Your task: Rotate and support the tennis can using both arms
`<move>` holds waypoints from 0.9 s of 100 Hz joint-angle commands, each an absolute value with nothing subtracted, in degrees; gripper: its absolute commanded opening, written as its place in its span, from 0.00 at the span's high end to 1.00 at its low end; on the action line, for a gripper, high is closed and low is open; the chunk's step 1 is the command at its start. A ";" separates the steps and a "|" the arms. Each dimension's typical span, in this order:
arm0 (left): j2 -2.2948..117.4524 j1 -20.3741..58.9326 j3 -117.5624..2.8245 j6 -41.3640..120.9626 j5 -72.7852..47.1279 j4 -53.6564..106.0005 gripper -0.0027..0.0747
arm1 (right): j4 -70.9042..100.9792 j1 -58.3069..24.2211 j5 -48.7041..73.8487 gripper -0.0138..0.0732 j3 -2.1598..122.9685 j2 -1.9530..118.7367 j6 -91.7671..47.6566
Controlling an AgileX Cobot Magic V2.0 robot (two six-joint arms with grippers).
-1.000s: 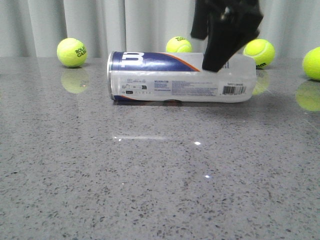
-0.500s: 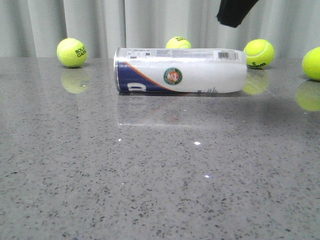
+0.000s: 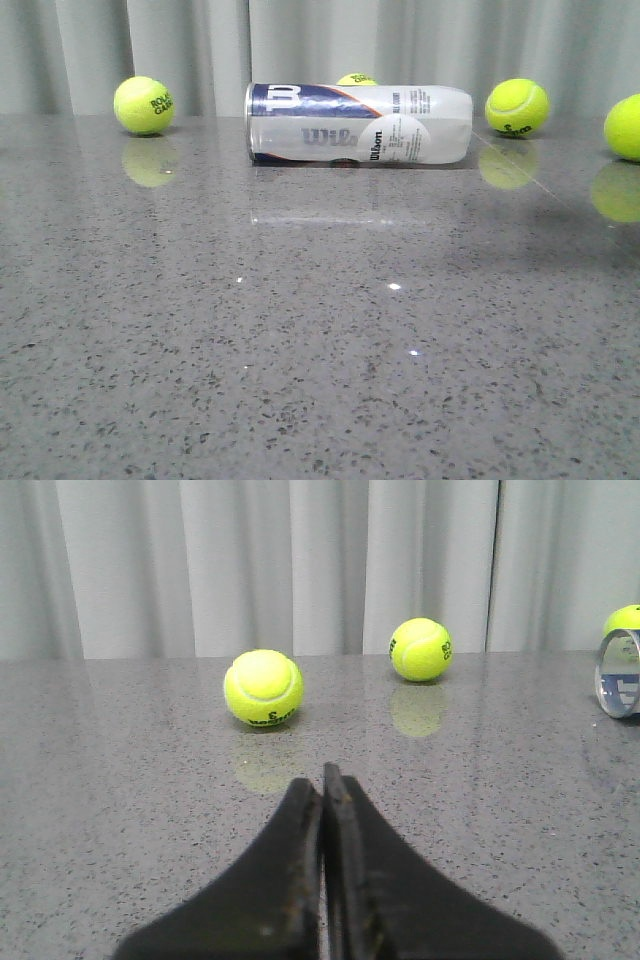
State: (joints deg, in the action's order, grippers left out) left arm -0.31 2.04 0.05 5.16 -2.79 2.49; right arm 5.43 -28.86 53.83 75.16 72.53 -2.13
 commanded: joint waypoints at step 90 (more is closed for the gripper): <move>3.18 2.37 -12.42 4.54 -13.00 3.21 0.99 | 5.98 -28.61 17.18 0.91 28.35 18.08 1.64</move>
State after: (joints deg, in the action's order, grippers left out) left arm 0.08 2.04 -5.46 5.16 -10.90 2.49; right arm 5.76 -28.86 22.35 28.06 20.31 1.53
